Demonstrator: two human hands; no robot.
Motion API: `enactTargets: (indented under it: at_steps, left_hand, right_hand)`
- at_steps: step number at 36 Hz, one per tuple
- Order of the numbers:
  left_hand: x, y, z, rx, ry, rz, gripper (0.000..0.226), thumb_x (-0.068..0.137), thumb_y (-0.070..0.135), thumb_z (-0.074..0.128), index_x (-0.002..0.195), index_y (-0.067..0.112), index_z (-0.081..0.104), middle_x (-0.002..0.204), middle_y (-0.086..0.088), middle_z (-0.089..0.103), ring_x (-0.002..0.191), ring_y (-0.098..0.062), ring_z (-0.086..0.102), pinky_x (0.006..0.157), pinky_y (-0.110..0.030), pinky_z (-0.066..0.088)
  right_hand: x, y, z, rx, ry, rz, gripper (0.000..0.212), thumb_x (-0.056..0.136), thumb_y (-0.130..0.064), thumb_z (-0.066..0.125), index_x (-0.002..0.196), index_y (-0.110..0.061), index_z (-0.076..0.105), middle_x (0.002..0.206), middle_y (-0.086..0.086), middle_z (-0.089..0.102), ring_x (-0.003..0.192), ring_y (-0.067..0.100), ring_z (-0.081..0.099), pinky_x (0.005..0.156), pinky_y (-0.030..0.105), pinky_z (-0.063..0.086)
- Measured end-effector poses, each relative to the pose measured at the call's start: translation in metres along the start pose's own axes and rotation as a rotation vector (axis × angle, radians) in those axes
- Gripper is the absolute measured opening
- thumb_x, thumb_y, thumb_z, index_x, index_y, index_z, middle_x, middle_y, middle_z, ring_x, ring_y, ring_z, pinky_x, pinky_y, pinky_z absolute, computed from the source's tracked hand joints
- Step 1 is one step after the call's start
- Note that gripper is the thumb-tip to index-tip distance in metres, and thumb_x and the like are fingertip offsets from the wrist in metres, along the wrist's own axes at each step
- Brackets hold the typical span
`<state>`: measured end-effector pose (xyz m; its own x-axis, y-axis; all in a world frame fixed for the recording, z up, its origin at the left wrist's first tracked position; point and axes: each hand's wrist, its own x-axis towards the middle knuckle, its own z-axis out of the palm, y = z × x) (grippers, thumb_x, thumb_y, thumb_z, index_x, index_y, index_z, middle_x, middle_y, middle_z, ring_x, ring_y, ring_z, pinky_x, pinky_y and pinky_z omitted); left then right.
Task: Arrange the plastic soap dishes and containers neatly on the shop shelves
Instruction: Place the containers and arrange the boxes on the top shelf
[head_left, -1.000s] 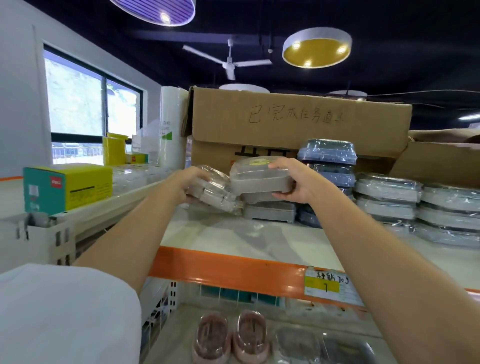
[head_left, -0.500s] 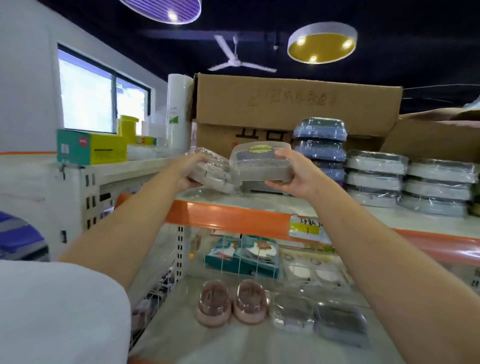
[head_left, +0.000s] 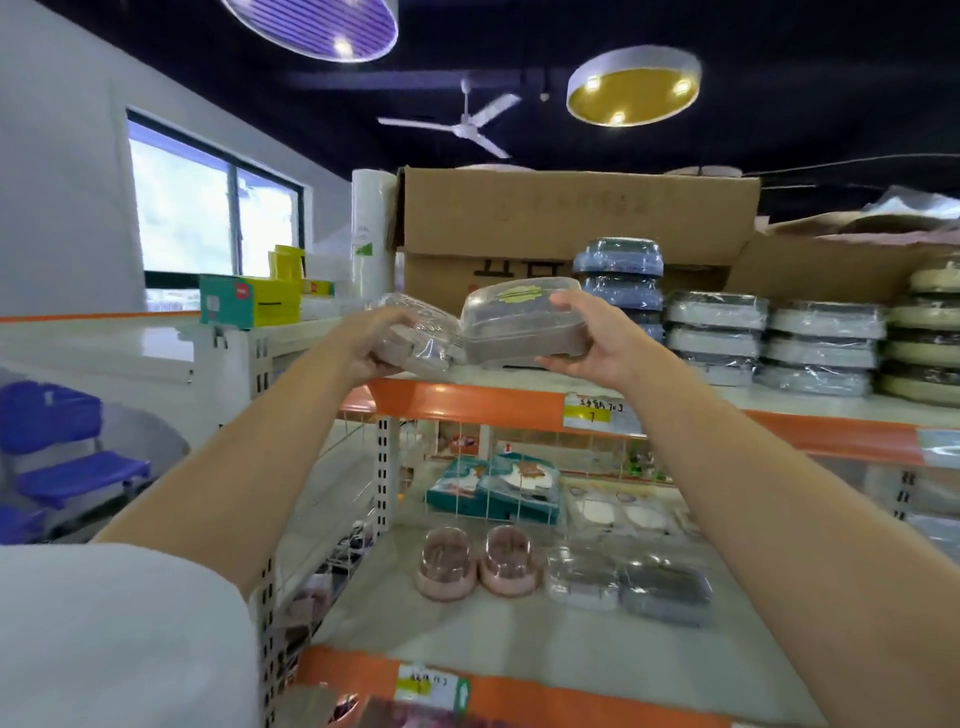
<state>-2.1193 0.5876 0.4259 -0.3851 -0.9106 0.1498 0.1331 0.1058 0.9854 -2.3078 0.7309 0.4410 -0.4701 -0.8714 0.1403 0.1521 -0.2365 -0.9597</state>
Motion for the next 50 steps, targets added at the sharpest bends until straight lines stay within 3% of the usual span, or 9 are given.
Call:
enactTargets:
  at_steps: [4, 7, 12, 22, 30, 37, 44, 47, 50]
  left_hand:
    - [-0.02, -0.006, -0.005, -0.081, 0.006, 0.016, 0.013, 0.088, 0.013, 0.062, 0.086, 0.018, 0.05, 0.094, -0.01, 0.055, 0.085, -0.02, 0.056, 0.08, -0.034, 0.052]
    - [-0.039, -0.007, -0.01, -0.168, -0.023, 0.017, 0.009, 0.091, 0.009, 0.057, 0.086, 0.015, 0.054, 0.08, -0.007, 0.064, 0.076, -0.018, 0.06, 0.064, -0.029, 0.056]
    - [-0.063, -0.012, -0.023, -0.249, -0.099, 0.008, 0.018, 0.092, 0.011, 0.053, 0.108, 0.008, 0.058, 0.111, -0.016, 0.065, 0.097, -0.027, 0.065, 0.085, -0.041, 0.054]
    - [-0.115, -0.052, -0.03, -0.246, -0.187, -0.068, 0.004, 0.091, 0.006, 0.05, 0.09, 0.011, 0.051, 0.112, -0.017, 0.055, 0.094, -0.026, 0.057, 0.077, -0.037, 0.051]
    - [-0.145, -0.096, -0.029, -0.265, -0.253, -0.201, 0.022, 0.083, 0.003, 0.054, 0.105, 0.005, 0.053, 0.086, -0.006, 0.054, 0.07, -0.018, 0.052, 0.052, -0.027, 0.052]
    - [-0.153, -0.125, -0.009, -0.205, -0.194, -0.294, 0.001, 0.091, 0.007, 0.052, 0.092, 0.008, 0.053, 0.092, -0.011, 0.058, 0.075, -0.019, 0.059, 0.045, -0.025, 0.053]
    - [-0.134, -0.157, 0.026, -0.152, -0.163, -0.34, 0.015, 0.085, 0.011, 0.06, 0.098, 0.008, 0.053, 0.113, -0.018, 0.054, 0.093, -0.029, 0.056, 0.089, -0.046, 0.05]
    - [-0.127, -0.171, 0.046, -0.165, -0.125, -0.397, 0.007, 0.087, 0.008, 0.057, 0.082, 0.012, 0.056, 0.109, -0.015, 0.052, 0.091, -0.028, 0.051, 0.099, -0.049, 0.044]
    - [-0.124, -0.181, 0.069, -0.158, -0.098, -0.399, 0.017, 0.091, 0.006, 0.053, 0.076, 0.014, 0.052, 0.088, -0.009, 0.046, 0.072, -0.021, 0.044, 0.088, -0.04, 0.045]
  right_hand:
    - [-0.027, 0.007, 0.006, 0.028, 0.022, -0.004, 0.026, 0.09, -0.018, 0.062, 0.113, -0.016, 0.051, 0.112, 0.012, 0.055, 0.099, 0.027, 0.058, 0.071, 0.04, 0.057]
    - [-0.049, 0.015, 0.01, 0.042, 0.027, -0.022, 0.015, 0.091, -0.018, 0.061, 0.104, -0.017, 0.053, 0.107, 0.01, 0.057, 0.097, 0.024, 0.059, 0.076, 0.04, 0.057]
    - [-0.085, 0.022, 0.014, 0.065, 0.032, -0.051, 0.012, 0.091, -0.017, 0.059, 0.103, -0.016, 0.054, 0.107, 0.01, 0.058, 0.099, 0.023, 0.06, 0.081, 0.041, 0.056]
    - [-0.141, 0.048, 0.004, 0.027, 0.085, -0.034, 0.008, 0.093, -0.016, 0.055, 0.098, -0.016, 0.049, 0.098, 0.01, 0.055, 0.09, 0.021, 0.059, 0.096, 0.044, 0.05]
    - [-0.169, 0.078, -0.02, -0.062, 0.097, 0.03, 0.007, 0.092, -0.018, 0.056, 0.098, -0.017, 0.052, 0.097, 0.008, 0.059, 0.091, 0.02, 0.06, 0.086, 0.04, 0.053]
    - [-0.169, 0.104, -0.057, -0.04, 0.158, 0.125, 0.014, 0.088, -0.019, 0.063, 0.1, -0.014, 0.057, 0.104, 0.011, 0.061, 0.099, 0.024, 0.06, 0.082, 0.042, 0.055]
    - [-0.156, 0.126, -0.1, -0.026, 0.197, 0.168, 0.017, 0.089, -0.02, 0.062, 0.103, -0.014, 0.056, 0.104, 0.011, 0.06, 0.097, 0.024, 0.06, 0.08, 0.042, 0.055]
    - [-0.146, 0.132, -0.118, -0.029, 0.21, 0.192, 0.014, 0.09, -0.018, 0.06, 0.103, -0.015, 0.054, 0.11, 0.013, 0.061, 0.103, 0.027, 0.06, 0.084, 0.043, 0.054]
    - [-0.135, 0.14, -0.138, -0.023, 0.234, 0.223, 0.019, 0.09, -0.019, 0.06, 0.107, -0.016, 0.053, 0.121, 0.015, 0.059, 0.108, 0.028, 0.059, 0.088, 0.045, 0.053]
